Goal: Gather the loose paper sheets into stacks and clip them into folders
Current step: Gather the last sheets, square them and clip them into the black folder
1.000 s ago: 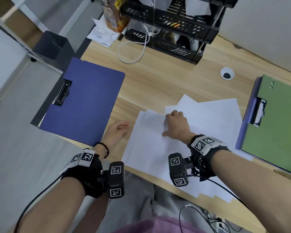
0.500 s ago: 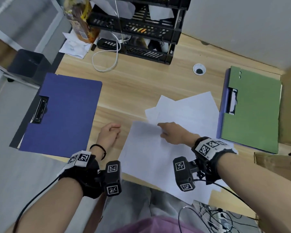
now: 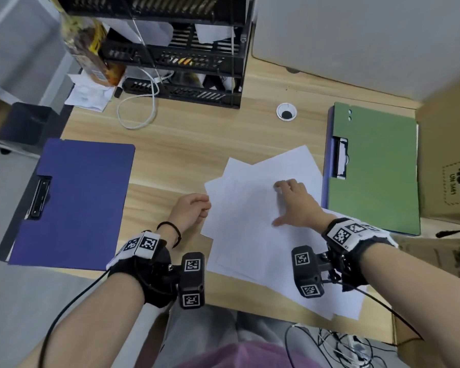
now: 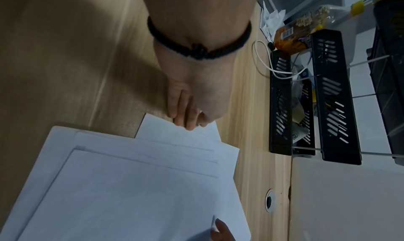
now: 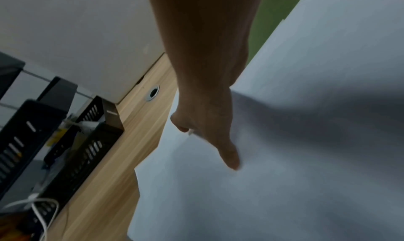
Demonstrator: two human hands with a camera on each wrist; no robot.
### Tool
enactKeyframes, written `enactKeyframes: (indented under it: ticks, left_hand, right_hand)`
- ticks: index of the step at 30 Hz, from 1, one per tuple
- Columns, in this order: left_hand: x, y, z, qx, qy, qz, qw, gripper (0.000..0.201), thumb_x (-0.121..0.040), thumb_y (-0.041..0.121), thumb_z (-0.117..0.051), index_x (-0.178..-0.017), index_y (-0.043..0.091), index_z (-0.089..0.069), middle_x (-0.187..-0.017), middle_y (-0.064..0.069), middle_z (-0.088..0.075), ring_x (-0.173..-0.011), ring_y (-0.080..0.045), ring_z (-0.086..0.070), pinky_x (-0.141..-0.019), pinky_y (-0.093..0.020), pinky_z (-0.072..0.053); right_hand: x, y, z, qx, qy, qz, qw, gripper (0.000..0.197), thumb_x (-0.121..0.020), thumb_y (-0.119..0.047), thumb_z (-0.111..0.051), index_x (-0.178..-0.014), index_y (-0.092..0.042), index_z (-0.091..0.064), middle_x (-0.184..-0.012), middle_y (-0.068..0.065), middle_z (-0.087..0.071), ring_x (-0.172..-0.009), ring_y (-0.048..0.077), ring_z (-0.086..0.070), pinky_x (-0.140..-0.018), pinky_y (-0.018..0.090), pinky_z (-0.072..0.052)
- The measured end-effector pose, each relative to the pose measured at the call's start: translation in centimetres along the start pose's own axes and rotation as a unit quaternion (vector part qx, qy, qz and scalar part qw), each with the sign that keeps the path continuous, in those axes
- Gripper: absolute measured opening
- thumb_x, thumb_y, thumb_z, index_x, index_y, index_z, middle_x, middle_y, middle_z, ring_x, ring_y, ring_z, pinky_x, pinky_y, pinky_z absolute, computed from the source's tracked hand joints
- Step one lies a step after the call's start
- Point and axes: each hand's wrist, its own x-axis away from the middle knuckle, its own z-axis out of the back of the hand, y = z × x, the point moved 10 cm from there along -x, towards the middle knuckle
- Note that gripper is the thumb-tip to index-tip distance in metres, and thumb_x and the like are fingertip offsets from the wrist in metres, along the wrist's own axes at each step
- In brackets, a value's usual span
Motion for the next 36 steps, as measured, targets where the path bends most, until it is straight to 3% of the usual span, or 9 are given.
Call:
enactKeyframes:
  ticks: [3,10,16,21,25,27,30,33,36]
  left_hand:
    - [0.3,-0.2,-0.2,-0.001,-0.006,0.01,1.0,0.028,-0.091,0.005,-0.054,-0.119,0.007,-0.058,-0.094,-0.012,-0.065,-0.078,-0.02,-0.058,-0.066,-0.024,-0.048]
    - [0.9,-1.7,-0.2,0.002,-0.003,0.021,1.0,0.027,-0.094,0.007,-0.05,-0.12,0.008,-0.056,-0.093,-0.006,-0.067,-0.074,-0.014,-0.062,-0.067,-0.021,-0.05]
    - [0.9,-2.0,-0.3,0.0,-0.008,0.018,1.0,0.027,-0.095,0.008,-0.047,-0.12,0.009,-0.056,-0.09,-0.003,-0.066,-0.07,-0.014,-0.062,-0.06,-0.019,-0.047]
    - [0.6,-2.1,0.1,0.0,0.0,0.012,1.0,0.026,-0.094,0.007,-0.047,-0.118,0.01,-0.058,-0.09,-0.003,-0.065,-0.068,-0.014,-0.06,-0.06,-0.02,-0.047]
    - [0.5,-2.2,1.6,0.004,0.024,-0.002,1.0,0.025,-0.092,0.008,-0.05,-0.115,0.011,-0.06,-0.092,-0.005,-0.066,-0.072,-0.016,-0.06,-0.069,-0.025,-0.05]
    - [0.3,-2.2,2.9,0.009,0.046,-0.016,0.999,0.024,-0.092,0.007,-0.05,-0.113,0.01,-0.062,-0.094,-0.008,-0.067,-0.075,-0.017,-0.059,-0.07,-0.027,-0.05]
    - [0.3,-1.7,6.5,-0.017,0.131,-0.057,0.99,0.022,-0.092,0.011,-0.051,-0.107,0.016,-0.066,-0.1,-0.006,-0.067,-0.082,-0.016,-0.059,-0.077,-0.032,-0.05]
    - [1.4,-1.4,10.5,-0.021,0.235,-0.08,0.969,0.025,-0.095,0.016,-0.045,-0.111,0.018,-0.063,-0.105,0.003,-0.062,-0.087,-0.012,-0.056,-0.075,-0.026,-0.043]
    - [1.8,-1.9,12.0,-0.018,0.258,-0.069,0.963,0.027,-0.096,0.017,-0.042,-0.117,0.018,-0.059,-0.109,0.006,-0.057,-0.096,-0.013,-0.052,-0.078,-0.023,-0.036]
  right_hand:
    - [-0.3,-0.4,-0.4,0.049,0.029,0.0,0.998,0.09,-0.063,-0.039,-0.086,-0.133,-0.012,-0.037,-0.128,0.009,-0.044,-0.116,0.03,-0.042,-0.09,0.04,-0.045]
    - [-0.8,-1.0,-1.0,0.094,0.008,0.004,0.996,0.083,-0.07,-0.048,-0.079,-0.134,-0.011,-0.041,-0.128,0.009,-0.045,-0.12,0.03,-0.039,-0.099,0.037,-0.032]
    - [-0.3,-1.5,-0.6,0.054,0.003,0.002,0.999,0.072,-0.073,-0.036,-0.08,-0.126,-0.009,-0.04,-0.12,0.008,-0.051,-0.111,0.03,-0.05,-0.09,0.04,-0.039]
    - [0.6,-2.3,-2.7,0.056,-0.109,0.04,0.992,0.054,-0.083,-0.033,-0.07,-0.124,-0.005,-0.05,-0.121,0.011,-0.059,-0.109,0.032,-0.057,-0.086,0.036,-0.045]
    - [1.4,-4.5,-4.3,0.021,-0.17,0.092,0.981,0.054,-0.092,-0.035,-0.061,-0.136,-0.007,-0.048,-0.135,0.011,-0.052,-0.121,0.03,-0.05,-0.082,0.026,-0.032]
    - [1.2,-6.0,-3.9,-0.003,-0.156,0.113,0.981,0.054,-0.093,-0.034,-0.061,-0.136,-0.006,-0.048,-0.132,0.014,-0.055,-0.121,0.031,-0.051,-0.08,0.026,-0.031]
    - [0.2,-8.2,-2.0,-0.048,-0.104,0.12,0.986,0.058,-0.092,-0.034,-0.062,-0.141,-0.008,-0.044,-0.135,0.014,-0.056,-0.124,0.031,-0.051,-0.091,0.032,-0.039]
    - [-1.5,-9.0,1.3,-0.129,-0.02,0.093,0.987,0.042,-0.091,-0.028,-0.061,-0.13,-0.011,-0.055,-0.115,0.013,-0.065,-0.105,0.032,-0.06,-0.077,0.031,-0.041]
    - [-2.5,-7.3,5.1,-0.2,0.055,0.022,0.978,0.037,-0.091,-0.025,-0.062,-0.123,-0.008,-0.057,-0.103,0.009,-0.062,-0.092,0.027,-0.059,-0.075,0.033,-0.045]
